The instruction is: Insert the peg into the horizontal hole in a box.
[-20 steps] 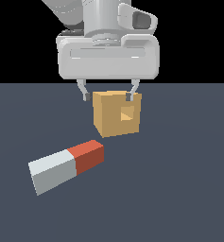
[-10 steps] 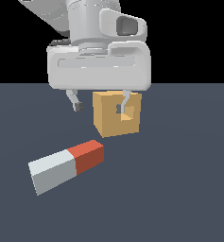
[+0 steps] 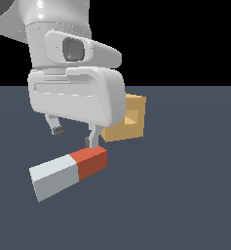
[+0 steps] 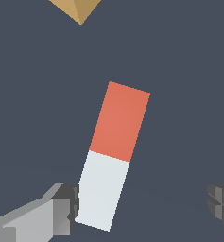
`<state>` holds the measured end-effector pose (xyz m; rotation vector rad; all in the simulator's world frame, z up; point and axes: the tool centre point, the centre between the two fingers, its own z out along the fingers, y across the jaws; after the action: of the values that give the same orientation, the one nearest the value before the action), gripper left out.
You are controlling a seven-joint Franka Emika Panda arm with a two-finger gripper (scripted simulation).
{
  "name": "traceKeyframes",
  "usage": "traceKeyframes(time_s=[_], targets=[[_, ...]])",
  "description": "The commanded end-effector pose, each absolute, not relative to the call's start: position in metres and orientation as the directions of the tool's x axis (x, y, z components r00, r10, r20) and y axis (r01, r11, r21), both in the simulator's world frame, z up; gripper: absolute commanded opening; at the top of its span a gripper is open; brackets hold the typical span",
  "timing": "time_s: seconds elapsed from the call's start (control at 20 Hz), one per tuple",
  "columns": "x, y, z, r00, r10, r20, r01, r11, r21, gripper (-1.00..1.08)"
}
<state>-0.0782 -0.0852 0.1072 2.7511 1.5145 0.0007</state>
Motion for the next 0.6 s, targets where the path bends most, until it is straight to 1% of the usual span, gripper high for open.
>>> traceKeyframes(time_s=[0.0,0.25,0.55], targets=[[-0.092,-0.091,0.098,0.601,0.799,0.000,0.799,-0.601,0.002,1.00],[-0.113,-0.097,0.084,0.690,0.724,-0.001,0.724,-0.690,0.001,1.00],[-0.127,-0.099,0.075,0.744,0.668,-0.001,0.668,-0.744,0.001,1.00]])
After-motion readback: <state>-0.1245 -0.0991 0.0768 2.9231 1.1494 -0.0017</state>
